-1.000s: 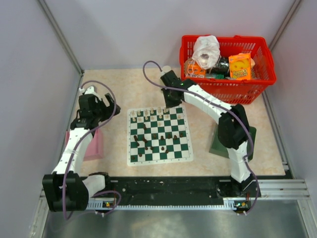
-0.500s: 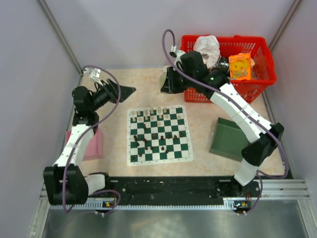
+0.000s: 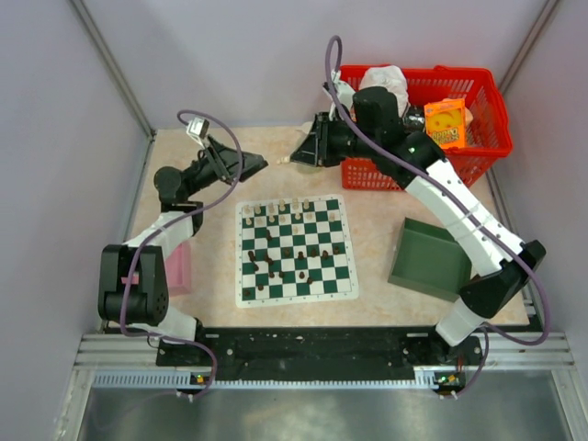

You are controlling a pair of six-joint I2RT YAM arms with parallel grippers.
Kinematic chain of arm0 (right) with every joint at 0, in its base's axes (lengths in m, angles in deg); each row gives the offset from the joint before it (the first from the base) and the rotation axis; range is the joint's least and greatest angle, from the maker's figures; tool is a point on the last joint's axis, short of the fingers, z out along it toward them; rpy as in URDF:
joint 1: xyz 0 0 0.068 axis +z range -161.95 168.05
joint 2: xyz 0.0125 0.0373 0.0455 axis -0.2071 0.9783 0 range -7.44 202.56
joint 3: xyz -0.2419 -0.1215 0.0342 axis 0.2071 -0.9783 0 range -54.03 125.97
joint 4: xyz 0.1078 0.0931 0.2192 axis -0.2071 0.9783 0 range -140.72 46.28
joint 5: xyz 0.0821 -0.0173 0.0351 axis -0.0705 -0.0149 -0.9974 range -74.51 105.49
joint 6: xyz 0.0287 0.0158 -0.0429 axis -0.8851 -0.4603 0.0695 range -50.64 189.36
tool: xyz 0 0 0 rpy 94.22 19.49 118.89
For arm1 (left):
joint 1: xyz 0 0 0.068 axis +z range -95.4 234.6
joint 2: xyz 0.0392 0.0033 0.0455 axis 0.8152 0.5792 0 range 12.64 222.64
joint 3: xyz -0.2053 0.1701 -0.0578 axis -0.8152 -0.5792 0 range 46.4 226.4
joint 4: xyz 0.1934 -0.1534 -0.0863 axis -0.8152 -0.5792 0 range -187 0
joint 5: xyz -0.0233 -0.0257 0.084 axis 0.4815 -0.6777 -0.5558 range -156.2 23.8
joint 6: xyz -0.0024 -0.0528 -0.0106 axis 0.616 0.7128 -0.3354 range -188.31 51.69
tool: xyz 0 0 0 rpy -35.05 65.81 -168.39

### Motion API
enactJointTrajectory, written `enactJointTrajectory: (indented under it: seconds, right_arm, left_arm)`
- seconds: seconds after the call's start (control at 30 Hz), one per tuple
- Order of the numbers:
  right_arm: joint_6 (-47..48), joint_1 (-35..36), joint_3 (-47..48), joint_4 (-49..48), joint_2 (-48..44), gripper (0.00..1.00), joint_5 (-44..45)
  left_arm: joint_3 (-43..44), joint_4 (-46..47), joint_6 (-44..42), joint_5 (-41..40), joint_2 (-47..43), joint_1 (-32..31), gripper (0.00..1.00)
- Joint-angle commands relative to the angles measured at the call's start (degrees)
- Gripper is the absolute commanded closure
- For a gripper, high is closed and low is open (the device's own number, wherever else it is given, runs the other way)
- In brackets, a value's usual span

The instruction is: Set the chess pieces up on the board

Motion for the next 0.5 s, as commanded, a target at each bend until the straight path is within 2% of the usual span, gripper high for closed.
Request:
enactJointTrajectory:
  seconds: [0.0,0.2,0.47]
  right_arm:
    - [-1.48,-0.62,-0.80,-5.04,-4.00,0.83,-3.49]
    - [-2.18,-0.62,-1.77,-6.45,-4.17,0.83,-5.08]
    - [-2.09,-0.71,-2.30,-7.15,-4.61,0.83,-4.73]
  left_arm:
    - [3.34,23.54,3.93,2.98,-0.87,-2.06,0.11]
    - [6.59,23.54,4.45,3.86,0.19,-4.61,0.14]
    - [7.48,23.54,5.16,4.03,-0.16,-4.79,0.30]
